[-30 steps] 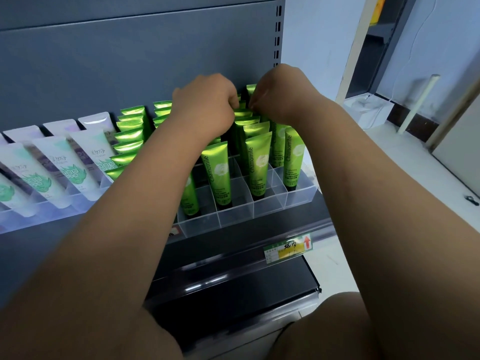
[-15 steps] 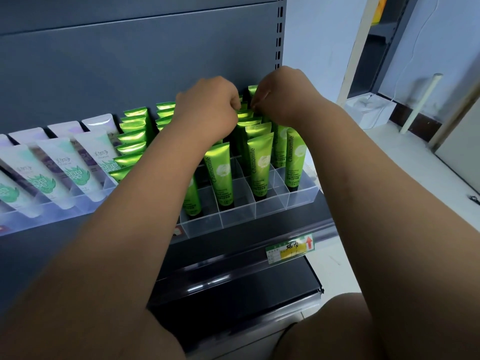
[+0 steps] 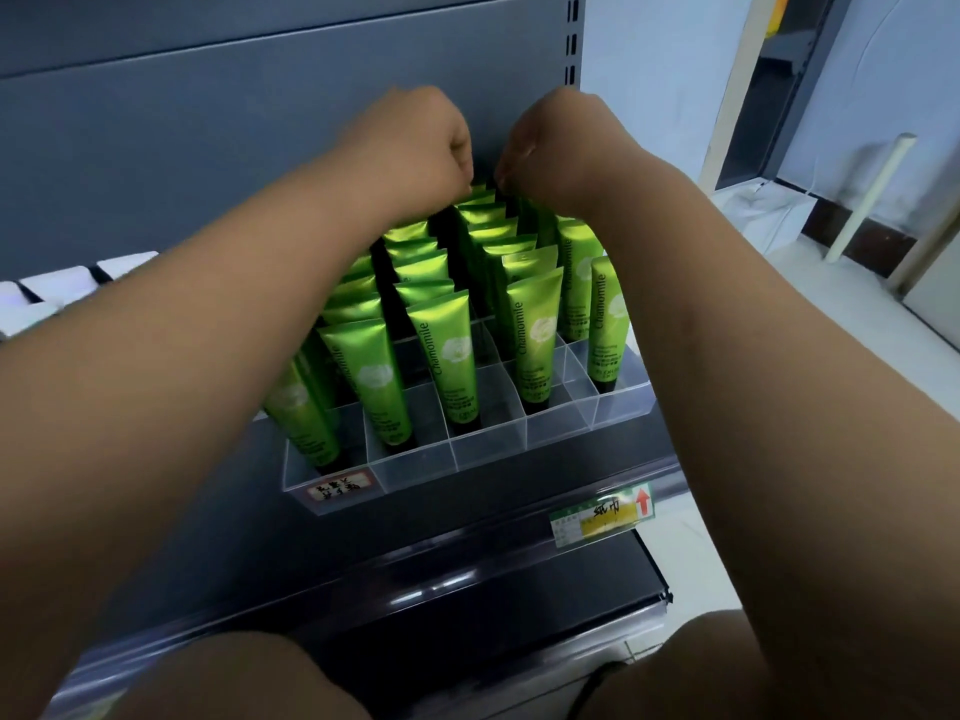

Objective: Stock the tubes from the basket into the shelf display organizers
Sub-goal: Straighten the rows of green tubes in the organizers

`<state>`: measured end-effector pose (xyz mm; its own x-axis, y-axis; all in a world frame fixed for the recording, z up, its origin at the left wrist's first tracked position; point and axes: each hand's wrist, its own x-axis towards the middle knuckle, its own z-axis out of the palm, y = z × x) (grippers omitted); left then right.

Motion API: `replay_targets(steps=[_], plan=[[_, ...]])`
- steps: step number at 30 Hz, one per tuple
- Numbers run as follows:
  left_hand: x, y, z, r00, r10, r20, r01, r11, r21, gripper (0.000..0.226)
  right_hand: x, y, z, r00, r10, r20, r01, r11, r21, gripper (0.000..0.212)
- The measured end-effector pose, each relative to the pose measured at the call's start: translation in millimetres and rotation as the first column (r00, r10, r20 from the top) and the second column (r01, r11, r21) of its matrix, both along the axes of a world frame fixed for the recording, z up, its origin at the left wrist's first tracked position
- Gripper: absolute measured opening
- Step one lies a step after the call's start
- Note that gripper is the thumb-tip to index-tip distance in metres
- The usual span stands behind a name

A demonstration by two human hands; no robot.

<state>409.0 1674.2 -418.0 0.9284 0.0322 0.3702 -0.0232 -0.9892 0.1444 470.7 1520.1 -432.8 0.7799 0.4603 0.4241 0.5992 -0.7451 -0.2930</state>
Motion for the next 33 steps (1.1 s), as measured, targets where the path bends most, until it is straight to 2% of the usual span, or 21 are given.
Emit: replay_targets(steps=[6,10,14,23,26,29,33], plan=[[7,-3,-6,0.996,0.001,-0.086,0.009,0.993,0.116,0.009,15,12,-12,1.0,-0.004,-0.022,0.003,0.998,-0.057,0.02],[10,0,-11,0.997,-0.005,-0.08,0.016,0.991,0.132,0.012,23,21,-14,1.0,-0.023,-0.011,0.021,0.992,-0.123,0.015],[11,1,-13,0.998,-0.016,-0.069,0.026,0.989,0.147,0.014,26,28,-18,0.996,-0.084,-0.013,0.081,0.989,-0.126,0.029],[12,3,-17,0.997,-0.014,-0.069,0.02,0.996,0.09,0.016,28,35,-20,0.993,-0.09,-0.075,0.082,0.991,-0.105,0.004],[11,4,-18,0.998,-0.013,-0.065,0.018,0.997,0.077,0.016,29,35,-19,0.992,-0.086,-0.096,0.076,0.992,-0.106,0.011],[10,5,-18,0.998,-0.006,-0.066,0.01,0.998,0.055,0.016,27,33,-19,0.993,-0.08,-0.086,0.07,0.991,-0.115,0.006],[5,4,-17,0.999,0.003,-0.039,-0.001,1.0,0.03,0.018,20,28,-16,0.995,-0.069,-0.076,0.06,0.991,-0.122,0.01]])
